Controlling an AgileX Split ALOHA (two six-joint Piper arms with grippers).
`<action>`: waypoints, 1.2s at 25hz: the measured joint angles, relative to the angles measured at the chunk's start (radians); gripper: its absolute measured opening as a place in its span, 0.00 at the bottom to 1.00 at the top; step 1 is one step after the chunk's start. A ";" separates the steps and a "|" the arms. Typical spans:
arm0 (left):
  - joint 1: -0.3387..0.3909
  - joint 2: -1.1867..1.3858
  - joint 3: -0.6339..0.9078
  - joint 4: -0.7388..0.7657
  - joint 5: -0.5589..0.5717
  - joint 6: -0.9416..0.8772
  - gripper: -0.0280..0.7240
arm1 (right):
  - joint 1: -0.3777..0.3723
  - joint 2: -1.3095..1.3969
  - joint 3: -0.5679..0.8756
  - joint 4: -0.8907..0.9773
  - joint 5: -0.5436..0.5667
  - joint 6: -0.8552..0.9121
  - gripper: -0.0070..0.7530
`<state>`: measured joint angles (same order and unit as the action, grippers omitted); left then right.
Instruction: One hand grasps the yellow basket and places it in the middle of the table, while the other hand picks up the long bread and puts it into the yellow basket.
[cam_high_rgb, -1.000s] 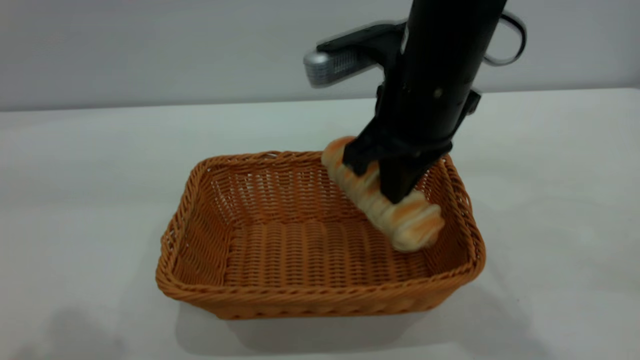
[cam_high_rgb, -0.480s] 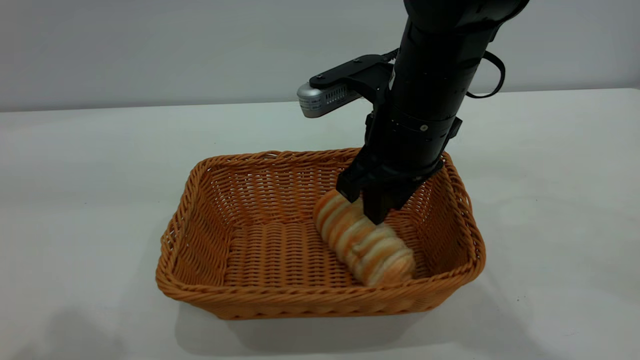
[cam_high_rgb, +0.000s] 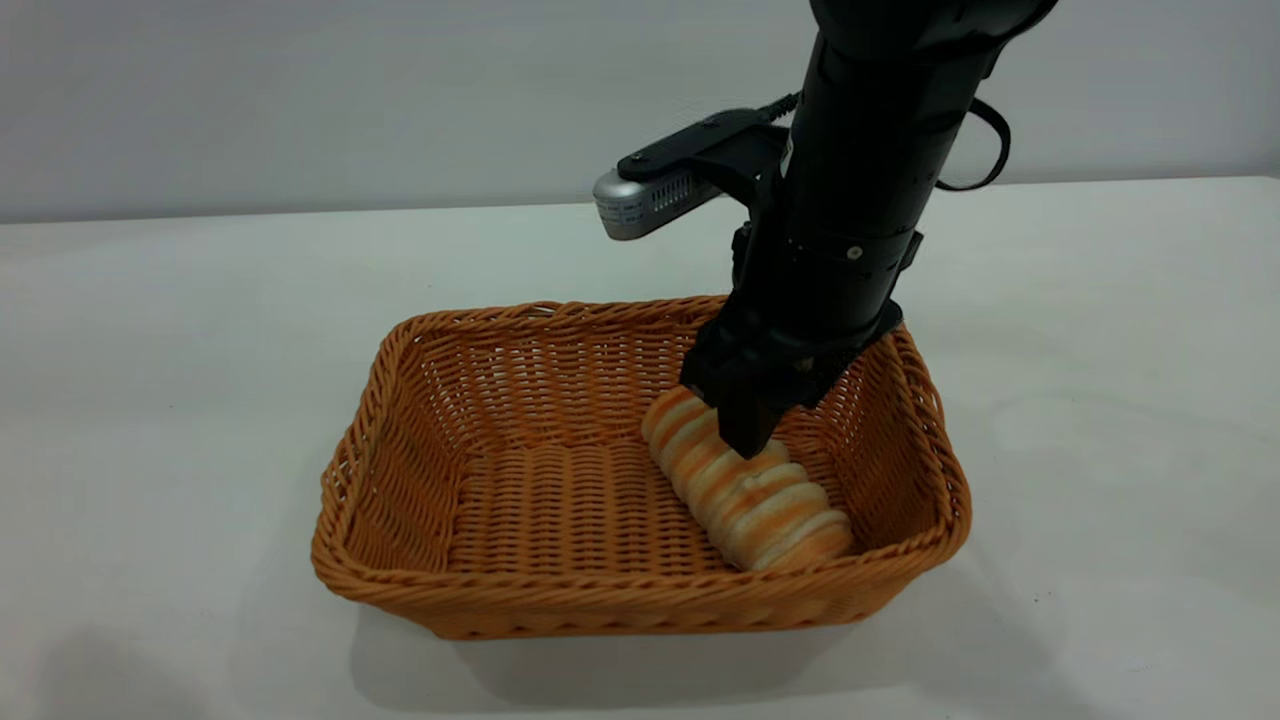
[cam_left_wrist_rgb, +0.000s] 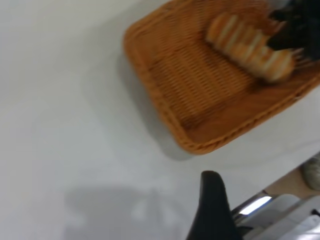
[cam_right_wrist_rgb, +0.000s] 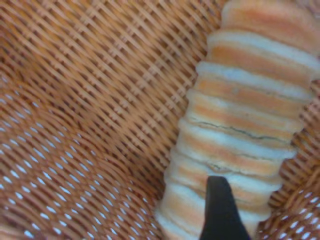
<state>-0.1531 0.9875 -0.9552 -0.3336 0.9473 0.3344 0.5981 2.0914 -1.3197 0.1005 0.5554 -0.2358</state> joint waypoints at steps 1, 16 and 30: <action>0.000 -0.022 0.011 0.019 -0.003 -0.018 0.82 | 0.000 -0.012 0.000 -0.006 0.001 -0.003 0.70; 0.000 -0.503 0.247 0.261 0.032 -0.284 0.82 | -0.090 -0.345 0.001 -0.048 0.124 0.008 0.55; 0.000 -0.948 0.413 0.279 0.168 -0.312 0.81 | -0.116 -0.720 0.009 -0.050 0.329 0.009 0.49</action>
<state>-0.1531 0.0394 -0.5426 -0.0551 1.1150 0.0222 0.4824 1.3711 -1.3102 0.0501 0.8842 -0.2266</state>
